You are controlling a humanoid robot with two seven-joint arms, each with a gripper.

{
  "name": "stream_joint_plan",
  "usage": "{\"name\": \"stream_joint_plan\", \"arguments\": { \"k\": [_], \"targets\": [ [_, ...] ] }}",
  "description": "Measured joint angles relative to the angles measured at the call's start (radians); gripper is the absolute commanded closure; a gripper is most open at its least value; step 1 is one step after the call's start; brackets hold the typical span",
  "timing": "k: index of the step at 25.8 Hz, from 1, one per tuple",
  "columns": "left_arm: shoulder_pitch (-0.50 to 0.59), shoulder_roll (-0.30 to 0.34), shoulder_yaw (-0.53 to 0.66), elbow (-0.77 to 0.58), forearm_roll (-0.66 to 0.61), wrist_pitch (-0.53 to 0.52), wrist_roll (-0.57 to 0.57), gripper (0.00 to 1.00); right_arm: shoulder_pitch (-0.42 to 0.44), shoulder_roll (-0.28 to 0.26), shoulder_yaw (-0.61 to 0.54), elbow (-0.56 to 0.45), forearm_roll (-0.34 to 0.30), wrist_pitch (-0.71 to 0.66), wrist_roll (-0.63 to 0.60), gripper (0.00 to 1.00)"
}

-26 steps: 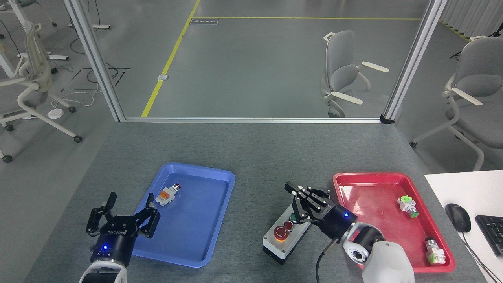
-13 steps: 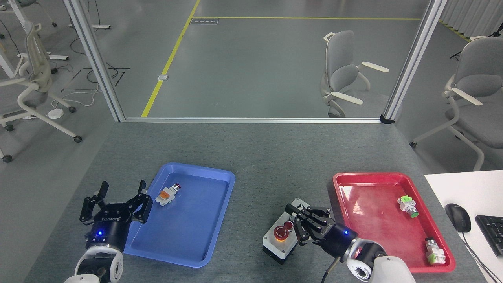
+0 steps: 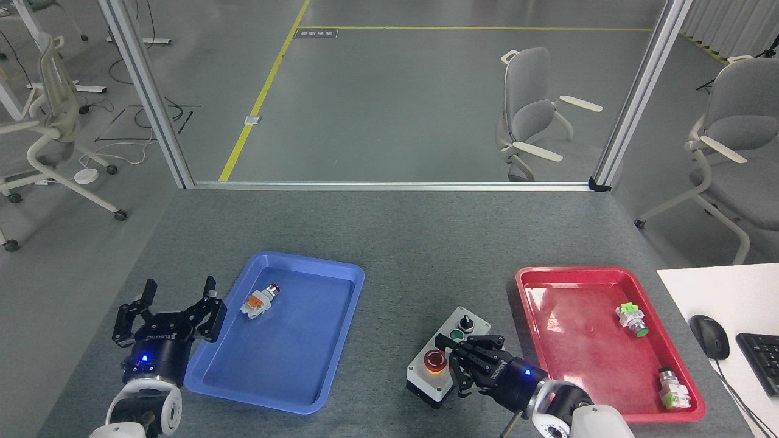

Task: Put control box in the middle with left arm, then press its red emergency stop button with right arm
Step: 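Move the right gripper over the red emergency stop button, then press down on the red emergency stop button with the right gripper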

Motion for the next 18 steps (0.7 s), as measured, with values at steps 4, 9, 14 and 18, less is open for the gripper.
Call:
{"name": "stream_joint_plan", "arguments": {
  "k": [4, 9, 14, 18],
  "targets": [
    [0.0, 0.0, 0.001, 0.001, 0.001, 0.0, -0.003, 0.01, -0.001, 0.004, 0.015, 0.0, 0.005, -0.001, 0.001, 1.0],
    [0.001, 0.0, 0.001, 0.002, 0.002, 0.0, -0.003, 0.01, -0.006, 0.007, 0.044, 0.001, 0.014, -0.001, 0.003, 1.0],
    [0.001, 0.0, 0.001, 0.003, 0.003, -0.002, -0.003, 0.01, -0.004, 0.007, 0.054, 0.011, 0.023, -0.001, 0.001, 1.0],
    [0.007, -0.004, 0.002, 0.013, 0.01, -0.002, -0.003, 0.01, -0.002, 0.006, 0.059, 0.028, 0.059, 0.001, -0.023, 1.0]
  ]
}}
